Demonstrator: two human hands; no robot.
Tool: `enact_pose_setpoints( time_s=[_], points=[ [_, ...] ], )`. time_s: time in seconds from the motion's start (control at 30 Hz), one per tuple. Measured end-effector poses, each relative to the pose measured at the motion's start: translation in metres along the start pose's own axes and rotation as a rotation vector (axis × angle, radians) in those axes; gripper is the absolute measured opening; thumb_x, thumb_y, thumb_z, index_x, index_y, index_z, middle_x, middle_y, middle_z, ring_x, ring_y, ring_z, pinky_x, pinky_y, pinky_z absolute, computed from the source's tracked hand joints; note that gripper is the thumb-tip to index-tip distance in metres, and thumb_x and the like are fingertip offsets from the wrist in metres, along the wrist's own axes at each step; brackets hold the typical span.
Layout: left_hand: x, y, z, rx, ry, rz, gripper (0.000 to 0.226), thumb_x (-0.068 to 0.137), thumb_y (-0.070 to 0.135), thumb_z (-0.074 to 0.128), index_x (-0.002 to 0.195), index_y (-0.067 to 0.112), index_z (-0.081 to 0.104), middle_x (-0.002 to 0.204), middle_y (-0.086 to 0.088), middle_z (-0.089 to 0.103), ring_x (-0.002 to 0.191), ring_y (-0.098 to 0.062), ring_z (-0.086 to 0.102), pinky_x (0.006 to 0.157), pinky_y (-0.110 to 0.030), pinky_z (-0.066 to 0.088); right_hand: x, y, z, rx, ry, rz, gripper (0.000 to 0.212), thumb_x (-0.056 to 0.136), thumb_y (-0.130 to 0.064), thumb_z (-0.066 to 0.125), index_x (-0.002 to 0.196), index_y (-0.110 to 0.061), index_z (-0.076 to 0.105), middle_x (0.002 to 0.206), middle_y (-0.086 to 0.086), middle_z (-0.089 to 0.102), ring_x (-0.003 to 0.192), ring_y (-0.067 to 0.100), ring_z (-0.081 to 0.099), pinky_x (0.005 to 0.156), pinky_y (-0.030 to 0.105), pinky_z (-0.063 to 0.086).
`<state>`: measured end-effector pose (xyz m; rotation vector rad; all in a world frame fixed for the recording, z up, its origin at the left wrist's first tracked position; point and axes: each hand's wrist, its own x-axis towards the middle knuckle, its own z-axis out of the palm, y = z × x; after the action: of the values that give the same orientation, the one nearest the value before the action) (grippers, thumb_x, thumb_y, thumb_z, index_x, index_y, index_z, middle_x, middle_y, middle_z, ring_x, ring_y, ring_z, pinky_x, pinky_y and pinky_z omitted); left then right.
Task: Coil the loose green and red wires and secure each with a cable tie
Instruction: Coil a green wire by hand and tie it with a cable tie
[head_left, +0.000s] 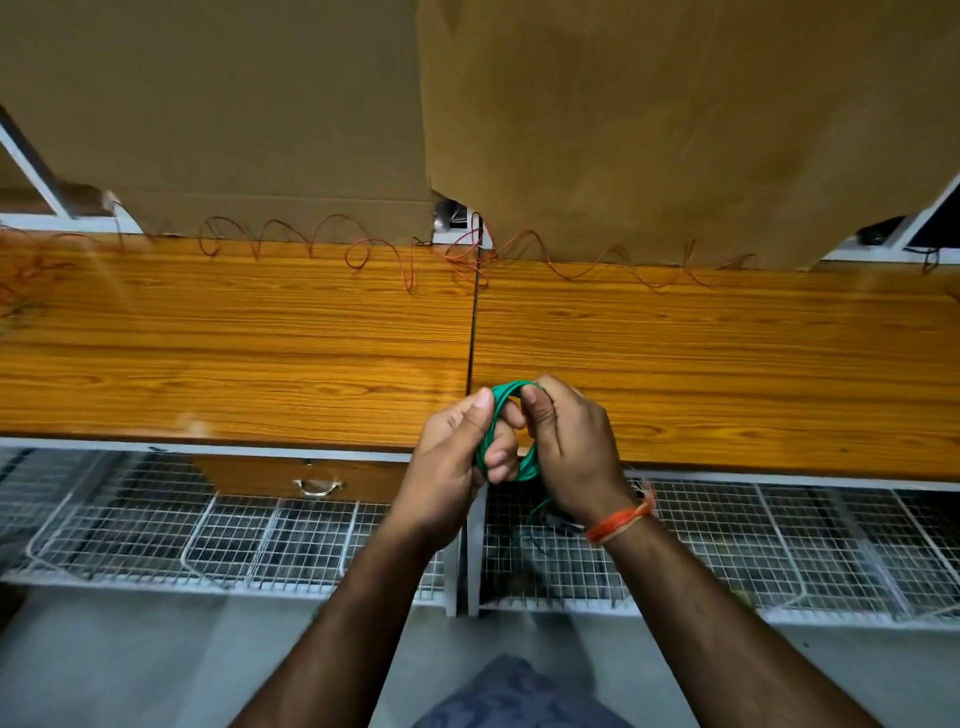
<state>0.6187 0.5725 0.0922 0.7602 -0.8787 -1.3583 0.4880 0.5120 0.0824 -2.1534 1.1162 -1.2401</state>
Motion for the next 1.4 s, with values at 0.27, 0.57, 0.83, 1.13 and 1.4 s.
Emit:
enact_pose_setpoints(
  time_s=[0.27,0.57,0.83,1.13,1.4],
  points=[
    [0.002,-0.004,0.007,-0.466,-0.181,-0.217,0.049,0.104,0.041,0.034,0.082,0.01,0.065,0.044,0.012,0.035,0.038,-0.004,0.03,0.049,-0.021,0.036,-0.005,0.0,-0.008,0.159,-0.022,0.005,0.043,0.106,-0.048,0.034,0.079,-0.019,0.05,0.067,-0.009,0.049,0.062,0.008,0.047,0.057,0.029,0.036],
    [0.002,-0.004,-0.001,-0.556,-0.06,-0.2,0.038,0.105,0.036,0.04,0.078,0.015,0.058,0.046,0.013,0.035,0.036,0.0,0.03,0.041,-0.017,0.03,-0.013,0.004,-0.012,0.41,-0.252,0.16,0.035,0.106,-0.044,0.045,0.089,-0.017,0.058,0.066,0.007,0.058,0.053,0.016,0.053,0.049,0.037,0.042],
    [0.006,0.015,-0.024,-0.698,0.126,-0.089,0.041,0.107,0.035,0.035,0.075,0.018,0.056,0.044,0.008,0.033,0.037,-0.003,0.022,0.04,-0.016,0.029,-0.041,0.045,-0.027,0.573,-0.169,0.381,0.014,0.094,-0.002,0.069,0.103,-0.011,0.064,0.078,-0.001,0.061,0.071,0.011,0.058,0.067,0.025,0.048],
    [0.008,0.014,-0.029,-0.417,0.33,0.074,0.034,0.11,0.035,0.033,0.086,0.017,0.048,0.049,0.012,0.034,0.04,-0.002,0.033,0.046,-0.017,0.033,-0.053,0.028,-0.037,0.056,-0.165,0.043,0.006,0.093,-0.019,0.075,0.096,-0.023,0.078,0.092,-0.012,0.068,0.091,0.007,0.064,0.076,0.031,0.054],
    [0.002,-0.011,-0.021,0.465,0.253,0.162,0.03,0.112,0.027,0.036,0.091,0.011,0.049,0.064,0.004,0.062,0.06,-0.011,0.056,0.061,-0.03,0.049,-0.022,-0.033,-0.041,-0.013,-0.319,-0.227,0.009,0.093,-0.018,0.074,0.102,-0.017,0.075,0.095,-0.005,0.068,0.089,0.009,0.063,0.076,0.029,0.052]
  ],
)
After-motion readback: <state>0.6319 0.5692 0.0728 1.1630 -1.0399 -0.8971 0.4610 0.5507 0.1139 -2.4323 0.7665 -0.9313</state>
